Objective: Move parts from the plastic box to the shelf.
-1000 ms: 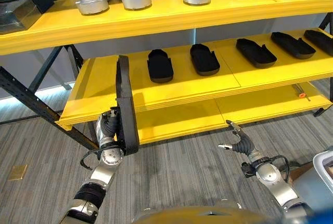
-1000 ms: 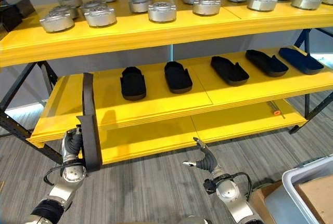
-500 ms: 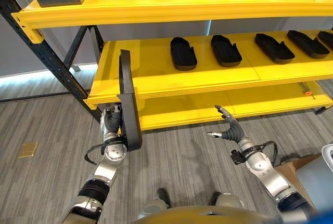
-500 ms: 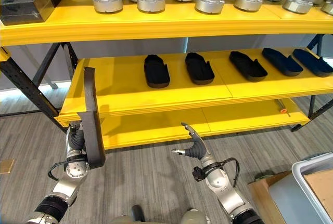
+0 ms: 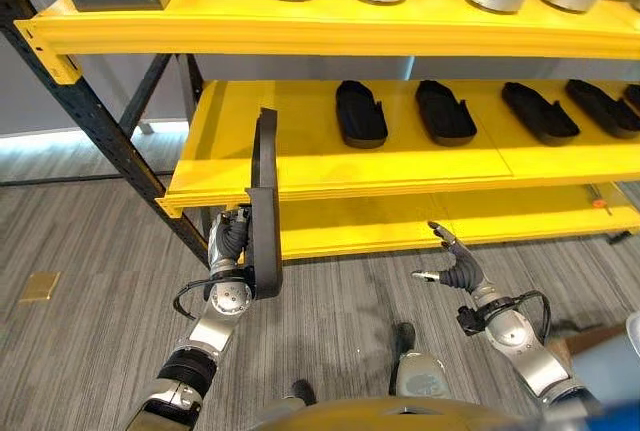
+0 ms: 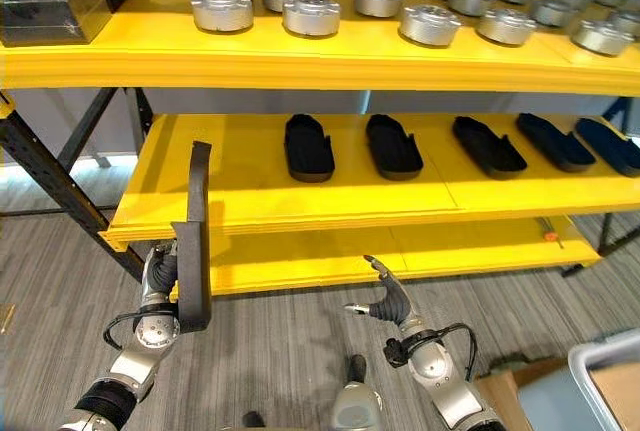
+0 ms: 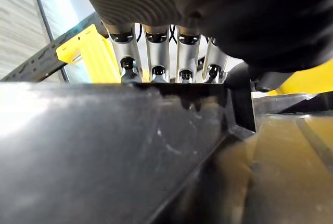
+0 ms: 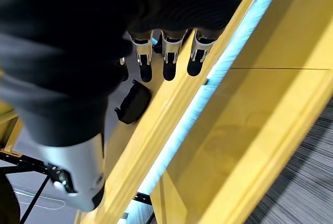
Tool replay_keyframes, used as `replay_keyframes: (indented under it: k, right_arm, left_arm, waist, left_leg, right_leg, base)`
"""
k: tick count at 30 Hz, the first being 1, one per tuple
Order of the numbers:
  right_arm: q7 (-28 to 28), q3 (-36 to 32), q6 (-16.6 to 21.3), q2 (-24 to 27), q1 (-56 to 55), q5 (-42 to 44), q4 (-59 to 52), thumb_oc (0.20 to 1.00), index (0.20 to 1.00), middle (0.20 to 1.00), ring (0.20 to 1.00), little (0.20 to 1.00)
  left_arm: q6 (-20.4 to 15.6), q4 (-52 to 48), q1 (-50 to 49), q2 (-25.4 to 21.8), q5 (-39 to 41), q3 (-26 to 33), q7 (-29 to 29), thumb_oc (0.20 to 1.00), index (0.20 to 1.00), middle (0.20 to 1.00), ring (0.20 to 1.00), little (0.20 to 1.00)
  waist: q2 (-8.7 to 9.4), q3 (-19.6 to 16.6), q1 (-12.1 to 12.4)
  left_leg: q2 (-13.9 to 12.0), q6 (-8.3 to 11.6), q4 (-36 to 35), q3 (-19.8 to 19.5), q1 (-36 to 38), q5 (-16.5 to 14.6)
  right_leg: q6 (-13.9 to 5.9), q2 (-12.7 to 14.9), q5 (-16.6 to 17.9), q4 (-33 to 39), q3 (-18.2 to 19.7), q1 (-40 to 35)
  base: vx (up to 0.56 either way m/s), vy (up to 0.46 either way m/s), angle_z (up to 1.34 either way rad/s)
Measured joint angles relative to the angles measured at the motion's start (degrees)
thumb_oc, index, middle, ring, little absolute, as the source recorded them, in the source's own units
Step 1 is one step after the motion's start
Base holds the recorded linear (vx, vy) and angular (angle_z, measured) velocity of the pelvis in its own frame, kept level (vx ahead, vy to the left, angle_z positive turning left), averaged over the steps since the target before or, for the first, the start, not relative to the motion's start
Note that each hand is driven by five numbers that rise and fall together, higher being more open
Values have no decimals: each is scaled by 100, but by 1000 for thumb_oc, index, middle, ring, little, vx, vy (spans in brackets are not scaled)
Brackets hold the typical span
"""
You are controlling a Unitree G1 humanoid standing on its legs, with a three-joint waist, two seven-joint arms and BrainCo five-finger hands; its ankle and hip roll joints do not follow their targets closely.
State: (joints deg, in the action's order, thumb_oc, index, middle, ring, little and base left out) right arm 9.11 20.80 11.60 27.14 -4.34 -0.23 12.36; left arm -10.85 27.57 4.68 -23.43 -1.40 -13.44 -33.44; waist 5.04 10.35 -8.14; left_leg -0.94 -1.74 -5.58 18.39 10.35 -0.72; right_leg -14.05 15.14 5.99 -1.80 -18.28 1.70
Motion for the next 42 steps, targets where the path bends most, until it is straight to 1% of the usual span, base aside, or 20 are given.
replay_keyframes:
  k: [1, 3, 4, 7, 12, 17, 19, 22, 25, 27, 28, 29, 31, 32, 34, 36, 37, 38, 39, 42]
  right_arm:
    - [0, -7, 14, 8, 34, 0, 49, 1000, 1000, 1000, 1000, 1000]
    - [2, -32, 13, 37, 44, 0, 94, 1000, 1000, 1000, 1000, 1000]
    - [-5, 16, 6, 76, 53, 0, 158, 1000, 1000, 1000, 1000, 1000]
    - [-10, 12, 12, 84, 208, -2, 219, 1000, 1000, 1000, 1000, 1000]
    - [-54, 15, 18, 113, 444, 7, 268, 1000, 1000, 1000, 1000, 1000]
    - [-181, 16, 73, 119, 435, 22, 493, 1000, 1000, 1000, 1000, 1000]
    - [-228, 12, 107, 112, 402, 63, 513, 1000, 1000, 1000, 1000, 1000]
    - [-237, 11, 198, 121, 404, 68, 517, 1000, 1000, 1000, 1000, 1000]
    - [-227, 10, 233, 201, 407, 68, 495, 1000, 1000, 1000, 1000, 1000]
    - [-218, 8, 233, 303, 388, 68, 488, 1000, 1000, 1000, 1000, 1000]
    - [-229, -22, 238, 255, 285, 69, 461, 1000, 1000, 1000, 1000, 1000]
    - [-229, -23, 239, 252, 274, 69, 459, 1000, 1000, 1000, 1000, 1000]
    - [-227, -53, 237, 314, 215, 75, 446, 1000, 1000, 1000, 1000, 1000]
    - [-224, -177, 236, 347, 206, 78, 449, 1000, 1000, 1000, 1000, 1000]
    - [-220, -232, 233, 368, 215, 109, 440, 1000, 1000, 1000, 1000, 1000]
    - [-219, -227, 219, 603, 163, 112, 443, 1000, 1000, 1000, 1000, 1000]
    - [-200, -212, 175, 564, 64, 109, 459, 1000, 1000, 1000, 1000, 1000]
    - [-201, -201, 173, 453, -2, 110, 461, 1000, 1000, 1000, 1000, 1000]
    - [-213, -189, 172, 232, -131, 110, 459, 1000, 1000, 1000, 1000, 1000]
    - [-222, -112, 179, 196, -236, 111, 418, 1000, 1000, 1000, 1000, 1000]
  left_arm:
    - [18, -11, -63, -3, -19, 7, 11, 200, 200, 200, 200, 200]
    - [22, -44, -151, 70, -137, -3, 115, 200, 200, 200, 200, 200]
    - [22, -57, -149, 89, -200, -2, 127, 200, 200, 200, 200, 200]
    - [27, -61, -150, 67, -190, 21, 125, 200, 200, 200, 200, 200]
    - [27, -63, -140, 96, -171, 3, 144, 200, 200, 200, 200, 200]
    - [31, -562, -94, 105, -138, 2, 113, 200, 200, 200, 200, 200]
    - [52, -568, -54, 40, -84, 2, 99, 200, 200, 200, 200, 200]
    - [89, -573, -51, 38, 63, 14, 30, 200, 200, 200, 200, 200]
    - [170, -574, -45, 44, 83, 11, -75, 200, 200, 200, 200, 200]
    - [169, -564, -10, 45, 83, 11, -98, 200, 200, 200, 200, 200]
    - [168, -419, 16, 37, 119, 19, -154, 200, 200, 200, 200, 200]
    - [167, -392, 0, 28, 152, 21, -167, 200, 200, 200, 200, 200]
    - [166, -261, -19, 9, 215, 8, -198, 200, 200, 200, 200, 200]
    - [165, -266, 25, 30, 213, -5, -194, 200, 200, 200, 200, 200]
    - [166, -266, 50, 42, 219, -16, -193, 200, 200, 200, 200, 200]
    - [172, -259, 154, 154, 301, -82, -181, 200, 200, 200, 200, 200]
    - [169, -255, 258, 202, 303, -120, -175, 200, 200, 200, 200, 200]
    - [172, -250, 341, 187, 303, -117, -160, 200, 200, 200, 200, 200]
    - [200, -231, 300, 134, 302, -133, -149, 200, 200, 200, 200, 200]
    - [281, -207, 276, -5, 296, -131, -151, 200, 200, 200, 200, 200]
  waist:
    - [-25, -24, 30]
    - [-307, -40, 85]
    - [-348, -38, 78]
    - [-221, -102, 145]
    - [-191, -113, 131]
    - [-205, -124, 78]
    - [-183, -123, 24]
    - [-255, -146, 49]
    - [-338, -134, -55]
    - [-411, -116, -107]
    - [-276, -62, 3]
    - [-248, -48, 15]
    - [-334, -48, -38]
    - [-435, 6, -71]
    - [-519, -13, -60]
    - [-724, -101, -211]
    - [-745, -241, -326]
    - [-624, -257, -322]
    - [-408, -284, -239]
    - [-300, -332, -36]
  left_leg:
    - [-94, 127, 10, -3, 63, -8]
    - [-371, 369, 71, 122, 90, 8]
    - [-547, 437, 128, 284, 217, 23]
    - [-737, 478, 440, 545, 227, 1]
    - [-999, 539, 1142, 702, -55, 38]
    - [-1298, 810, 1876, 1021, -333, 257]
    - [-1423, 984, 2308, 1108, -560, 392]
    - [-1657, 1039, 2938, 1049, -847, 501]
    - [-1625, 1034, 2467, 1289, -652, 452]
    - [-1401, 999, 1654, 1400, -227, 452]
    - [-1410, 1031, 2129, 979, -361, 405]
    - [-1449, 1050, 2283, 883, -438, 381]
    - [-1736, 1109, 1823, 642, -523, 336]
    - [-2036, 1069, 1450, 637, -567, 662]
    - [-2144, 1003, 1256, 740, -559, 771]
    - [-1978, 610, 1155, 1028, -552, 1132]
    - [-1744, 847, 950, 1217, -415, 575]
    - [-1543, 932, 880, 1269, -394, 397]
    - [-1203, 853, 726, 1296, -262, 333]
    - [-1045, 769, 607, 1366, -112, 287]
  right_leg:
    - [461, -164, 183, 221, 7, -169]
    - [793, -487, 146, 337, -59, -272]
    - [905, -717, 80, 584, -168, -539]
    - [1067, -901, -69, 700, -155, -718]
    - [1268, -1012, -232, 698, -165, -757]
    - [1532, -1123, -432, 693, -300, -863]
    - [1527, -1091, -589, 531, -338, -818]
    - [1621, -1113, -638, 514, -332, -836]
    - [1672, -1094, -662, 433, -300, -821]
    - [1650, -1103, -700, 303, -286, -746]
    - [1686, -948, -802, 163, -41, -675]
    - [1696, -902, -813, 160, 19, -688]
    - [1646, -873, -965, -88, 35, -617]
    - [1558, -828, -1072, -341, 101, -534]
    - [1424, -722, -1171, -625, 197, -402]
    - [1065, -502, -1296, -948, 209, -292]
    - [802, -314, -1257, -966, 195, -308]
    - [678, -142, -1168, -946, 225, -295]
    - [514, 69, -875, -651, 291, -459]
    - [473, 139, -669, -348, 218, -637]
  base:
    - [218, -143, 14]
    - [336, -217, 5]
    - [364, -234, -1]
    - [224, -161, -9]
    - [162, -177, -6]
    - [136, -173, 3]
    - [95, -113, 14]
    - [65, 61, -4]
    - [101, 226, 1]
    - [174, 400, -10]
    - [110, 303, -32]
    - [131, 361, -32]
    - [80, 231, -7]
    - [82, 266, -23]
    - [68, 212, -28]
    - [91, 211, 3]
    - [148, 309, 24]
    - [123, 265, 18]
    - [135, 334, -9]
    - [45, 142, -12]
